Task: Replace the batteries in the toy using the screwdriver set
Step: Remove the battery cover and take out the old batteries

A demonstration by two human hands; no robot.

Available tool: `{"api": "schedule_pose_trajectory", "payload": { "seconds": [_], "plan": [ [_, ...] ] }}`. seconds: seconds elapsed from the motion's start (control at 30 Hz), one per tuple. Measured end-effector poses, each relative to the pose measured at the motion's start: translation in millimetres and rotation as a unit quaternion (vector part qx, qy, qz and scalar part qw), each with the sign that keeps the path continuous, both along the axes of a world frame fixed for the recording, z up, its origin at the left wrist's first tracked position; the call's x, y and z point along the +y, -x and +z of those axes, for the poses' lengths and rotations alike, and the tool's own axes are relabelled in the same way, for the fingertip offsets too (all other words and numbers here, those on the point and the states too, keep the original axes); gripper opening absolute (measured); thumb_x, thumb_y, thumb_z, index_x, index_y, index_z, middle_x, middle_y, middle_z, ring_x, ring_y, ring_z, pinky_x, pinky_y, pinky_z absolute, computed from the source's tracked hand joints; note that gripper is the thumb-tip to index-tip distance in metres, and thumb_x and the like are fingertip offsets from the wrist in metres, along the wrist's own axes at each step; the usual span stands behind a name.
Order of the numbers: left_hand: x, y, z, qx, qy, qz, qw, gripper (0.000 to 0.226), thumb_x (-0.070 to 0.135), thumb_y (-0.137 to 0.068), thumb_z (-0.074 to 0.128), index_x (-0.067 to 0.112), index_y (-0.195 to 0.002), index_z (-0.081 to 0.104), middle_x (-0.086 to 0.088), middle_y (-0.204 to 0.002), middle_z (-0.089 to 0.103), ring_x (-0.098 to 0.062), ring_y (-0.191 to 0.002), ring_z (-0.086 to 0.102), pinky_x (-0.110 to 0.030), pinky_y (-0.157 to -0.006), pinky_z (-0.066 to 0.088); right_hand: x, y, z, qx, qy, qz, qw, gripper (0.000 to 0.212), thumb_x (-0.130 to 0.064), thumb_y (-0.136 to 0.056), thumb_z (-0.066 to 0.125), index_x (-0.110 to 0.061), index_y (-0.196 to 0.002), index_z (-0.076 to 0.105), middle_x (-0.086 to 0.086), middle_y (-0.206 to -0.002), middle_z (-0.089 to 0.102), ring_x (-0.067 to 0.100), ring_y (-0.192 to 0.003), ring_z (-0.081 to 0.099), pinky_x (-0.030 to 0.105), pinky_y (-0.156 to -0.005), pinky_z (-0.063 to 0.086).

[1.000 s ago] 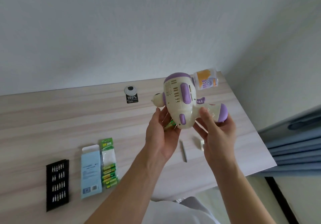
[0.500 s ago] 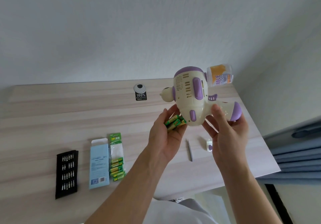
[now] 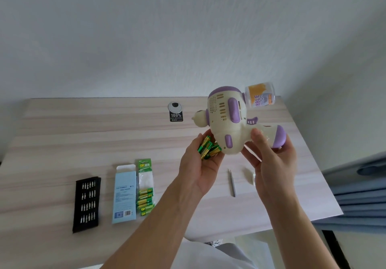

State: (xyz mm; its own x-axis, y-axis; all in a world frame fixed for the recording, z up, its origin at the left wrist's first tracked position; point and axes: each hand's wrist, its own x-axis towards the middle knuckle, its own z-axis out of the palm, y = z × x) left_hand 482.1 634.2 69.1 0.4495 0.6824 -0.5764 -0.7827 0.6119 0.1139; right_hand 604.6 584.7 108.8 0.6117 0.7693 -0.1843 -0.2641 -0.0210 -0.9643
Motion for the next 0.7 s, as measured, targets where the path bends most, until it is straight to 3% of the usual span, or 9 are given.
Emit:
{"api": "schedule_pose_trajectory", "payload": {
  "seconds": [0.23, 0.4, 0.53, 0.63, 0.7],
  "plan": [
    [0.3, 13.1, -3.1, 0.042, -0.01, -0.015, 0.999, 0.026, 0.017, -0.105, 0.048, 0.001, -0.104, 0.068, -0.016, -0.093, 0.075, -0.023, -0.078, 0.075, -0.034, -0.07, 0.064, 0.5, -23.4, -7.3, 0.011, -0.001, 0.096, 0.995, 0.042, -0.008, -0.076, 0.074, -0.009, -0.115, 0.057, 0.016, -0.097, 0.07, 0.033, -0.09, 0.073, 0.043, -0.077, 0.061],
    [-0.8, 24.6, -10.3, 0.067, -0.018, -0.028, 0.997, 0.025, 0.017, -0.103, 0.05, 0.0, -0.107, 0.068, -0.017, -0.099, 0.074, -0.024, -0.083, 0.075, -0.039, -0.082, 0.061, 5.9, -49.5, -9.6, -0.145, 0.101, 0.185, 0.967, 0.044, -0.027, -0.056, 0.088, -0.015, -0.096, 0.073, 0.008, -0.088, 0.074, 0.027, -0.079, 0.073, 0.047, -0.081, 0.061],
    [-2.0, 31.1, -15.4, 0.075, -0.004, -0.027, 0.997, 0.028, 0.018, -0.103, 0.051, -0.002, -0.106, 0.069, -0.02, -0.106, 0.074, -0.028, -0.094, 0.074, -0.045, -0.084, 0.06, 13.2, -64.7, -10.1, -0.289, 0.179, 0.251, 0.906, 0.044, -0.037, -0.052, 0.094, -0.025, -0.09, 0.075, 0.006, -0.07, 0.068, 0.019, -0.06, 0.064, 0.04, -0.067, 0.057],
    [-2.3, 31.0, -18.9, 0.083, 0.011, -0.02, 0.996, 0.029, 0.018, -0.102, 0.053, -0.004, -0.116, 0.066, -0.022, -0.117, 0.071, -0.031, -0.11, 0.068, -0.047, -0.088, 0.058, 20.2, -73.9, -17.3, -0.324, 0.21, 0.292, 0.875, 0.043, -0.041, -0.052, 0.096, -0.03, -0.088, 0.075, 0.012, -0.085, 0.072, 0.029, -0.071, 0.068, 0.054, -0.069, 0.059],
    [-2.6, 28.8, -20.8, 0.089, 0.02, -0.014, 0.996, 0.028, 0.017, -0.102, 0.053, -0.004, -0.113, 0.067, -0.022, -0.115, 0.071, -0.031, -0.11, 0.068, -0.047, -0.086, 0.058, 22.8, -77.1, -24.3, -0.345, 0.21, 0.304, 0.863, 0.044, -0.046, -0.05, 0.094, -0.031, -0.087, 0.074, 0.011, -0.087, 0.072, 0.023, -0.069, 0.065, 0.049, -0.073, 0.058]
  ]
}}
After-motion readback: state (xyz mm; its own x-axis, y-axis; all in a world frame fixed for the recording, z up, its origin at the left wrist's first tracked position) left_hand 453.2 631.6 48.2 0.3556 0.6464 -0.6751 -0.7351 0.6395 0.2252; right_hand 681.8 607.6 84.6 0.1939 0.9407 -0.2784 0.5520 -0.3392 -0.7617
